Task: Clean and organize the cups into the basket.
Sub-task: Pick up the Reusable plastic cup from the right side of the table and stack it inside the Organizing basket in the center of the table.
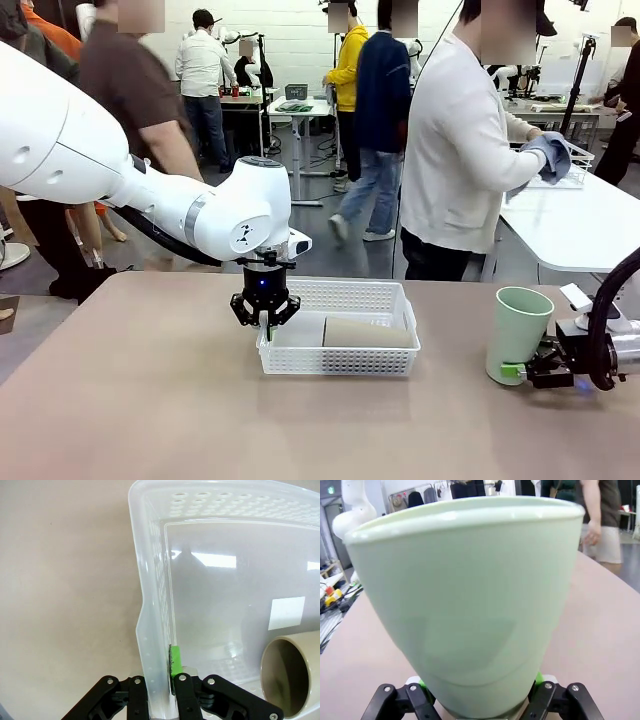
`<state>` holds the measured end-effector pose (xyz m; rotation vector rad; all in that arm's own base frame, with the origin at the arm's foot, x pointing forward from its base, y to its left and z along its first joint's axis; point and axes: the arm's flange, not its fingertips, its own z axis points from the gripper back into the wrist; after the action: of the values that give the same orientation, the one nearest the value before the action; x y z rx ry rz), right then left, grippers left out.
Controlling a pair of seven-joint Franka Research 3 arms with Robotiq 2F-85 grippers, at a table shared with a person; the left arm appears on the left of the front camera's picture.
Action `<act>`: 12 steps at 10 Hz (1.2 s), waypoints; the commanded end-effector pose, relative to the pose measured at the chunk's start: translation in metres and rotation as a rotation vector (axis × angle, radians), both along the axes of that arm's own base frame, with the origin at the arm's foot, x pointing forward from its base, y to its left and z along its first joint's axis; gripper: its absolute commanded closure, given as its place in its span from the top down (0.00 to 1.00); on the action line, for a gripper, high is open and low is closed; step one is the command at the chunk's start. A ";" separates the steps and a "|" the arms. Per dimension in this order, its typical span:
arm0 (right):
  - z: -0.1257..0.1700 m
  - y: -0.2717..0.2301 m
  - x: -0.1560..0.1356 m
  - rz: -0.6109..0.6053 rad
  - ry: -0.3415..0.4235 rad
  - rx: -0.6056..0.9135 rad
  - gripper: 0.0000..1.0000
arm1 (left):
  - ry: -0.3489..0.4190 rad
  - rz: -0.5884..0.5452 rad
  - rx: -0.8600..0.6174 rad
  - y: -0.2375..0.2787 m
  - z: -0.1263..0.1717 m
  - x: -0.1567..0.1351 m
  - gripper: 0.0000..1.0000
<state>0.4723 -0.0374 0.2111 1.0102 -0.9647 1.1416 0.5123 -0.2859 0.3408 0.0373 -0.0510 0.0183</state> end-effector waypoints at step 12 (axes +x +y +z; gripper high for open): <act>0.169 -0.018 -0.110 -0.115 0.043 -0.136 0.70 | 0.002 -0.007 0.005 0.001 -0.002 -0.001 0.00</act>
<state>0.3651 -0.0697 0.3455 0.8984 -0.9131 1.0489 0.5124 -0.2858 0.3407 0.0373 -0.0508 0.0184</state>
